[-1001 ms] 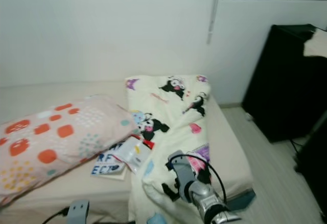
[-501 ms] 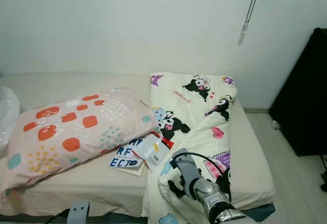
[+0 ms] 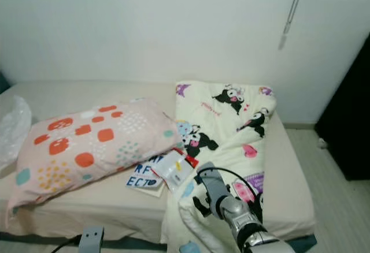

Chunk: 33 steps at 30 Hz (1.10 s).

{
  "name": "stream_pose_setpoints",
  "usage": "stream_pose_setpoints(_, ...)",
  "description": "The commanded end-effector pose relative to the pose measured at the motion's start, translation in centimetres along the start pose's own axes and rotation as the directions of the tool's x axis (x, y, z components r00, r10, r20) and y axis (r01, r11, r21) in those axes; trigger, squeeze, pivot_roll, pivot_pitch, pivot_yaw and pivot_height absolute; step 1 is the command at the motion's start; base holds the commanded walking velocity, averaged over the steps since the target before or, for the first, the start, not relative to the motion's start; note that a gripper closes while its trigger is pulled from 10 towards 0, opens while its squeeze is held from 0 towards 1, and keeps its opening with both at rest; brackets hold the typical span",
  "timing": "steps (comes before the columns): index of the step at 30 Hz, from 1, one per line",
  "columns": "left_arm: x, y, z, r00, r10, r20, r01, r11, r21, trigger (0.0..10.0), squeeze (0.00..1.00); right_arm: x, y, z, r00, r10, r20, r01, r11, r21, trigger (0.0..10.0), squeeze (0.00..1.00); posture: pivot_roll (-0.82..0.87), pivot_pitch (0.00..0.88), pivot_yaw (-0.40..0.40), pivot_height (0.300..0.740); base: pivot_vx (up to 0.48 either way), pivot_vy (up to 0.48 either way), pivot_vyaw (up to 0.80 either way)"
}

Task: Clean up the room

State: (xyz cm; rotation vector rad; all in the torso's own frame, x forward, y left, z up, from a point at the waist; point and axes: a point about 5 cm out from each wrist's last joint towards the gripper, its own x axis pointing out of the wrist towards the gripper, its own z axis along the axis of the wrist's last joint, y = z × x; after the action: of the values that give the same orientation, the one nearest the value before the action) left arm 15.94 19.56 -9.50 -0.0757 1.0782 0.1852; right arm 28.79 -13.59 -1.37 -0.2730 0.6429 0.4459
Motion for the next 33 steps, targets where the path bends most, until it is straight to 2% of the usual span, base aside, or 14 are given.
stream_pose_setpoints(1,0.0,0.3,0.0,1.0,0.002,-0.001,-0.002,1.0,0.007,10.0,0.0,0.1,-0.1,0.3,1.0,-0.012,0.005,0.011,1.0,0.019,10.0,0.0,-0.02,0.0,-0.036,0.737,0.0,0.0,0.0)
stream_pose_setpoints(8,0.0,0.3,-0.2,1.0,-0.005,-0.006,0.005,1.0,0.01,10.0,0.0,0.3,-0.1,1.1,0.999,-0.02,0.03,0.019,0.999,0.046,10.0,0.0,-0.02,0.0,-0.036,0.737,0.0,0.0,0.0)
stream_pose_setpoints(11,0.0,0.1,-0.3,1.0,-0.021,-0.017,0.021,0.999,0.036,10.0,0.0,0.3,-0.1,1.3,0.999,-0.027,0.031,0.026,0.999,0.036,10.0,0.0,-0.01,0.0,-0.036,0.737,0.0,-0.445,0.0)
stream_pose_setpoints(16,0.0,0.1,-0.4,1.0,-0.016,-0.02,0.017,0.999,0.036,10.0,0.0,0.3,-0.1,1.3,0.999,-0.03,0.029,0.029,0.999,0.033,10.0,0.0,-0.01,0.0,-0.037,0.737,0.0,-0.48,0.0)
stream_pose_setpoints(27,0.0,0.0,-0.5,1.0,-0.01,-0.023,0.01,0.999,0.032,10.0,0.0,0.3,-0.5,1.5,0.998,-0.062,0.019,0.061,0.997,0.051,10.0,0.0,-0.02,0.0,-0.039,0.737,0.0,0.0,0.0)
stream_pose_setpoints(33,0.0,0.0,-0.4,1.0,-0.01,-0.022,0.01,0.999,0.035,10.0,0.0,0.4,-0.3,1.8,0.999,-0.044,0.02,0.042,0.997,0.07,10.0,0.0,-0.02,0.0,-0.041,0.722,0.0,0.0,0.0)
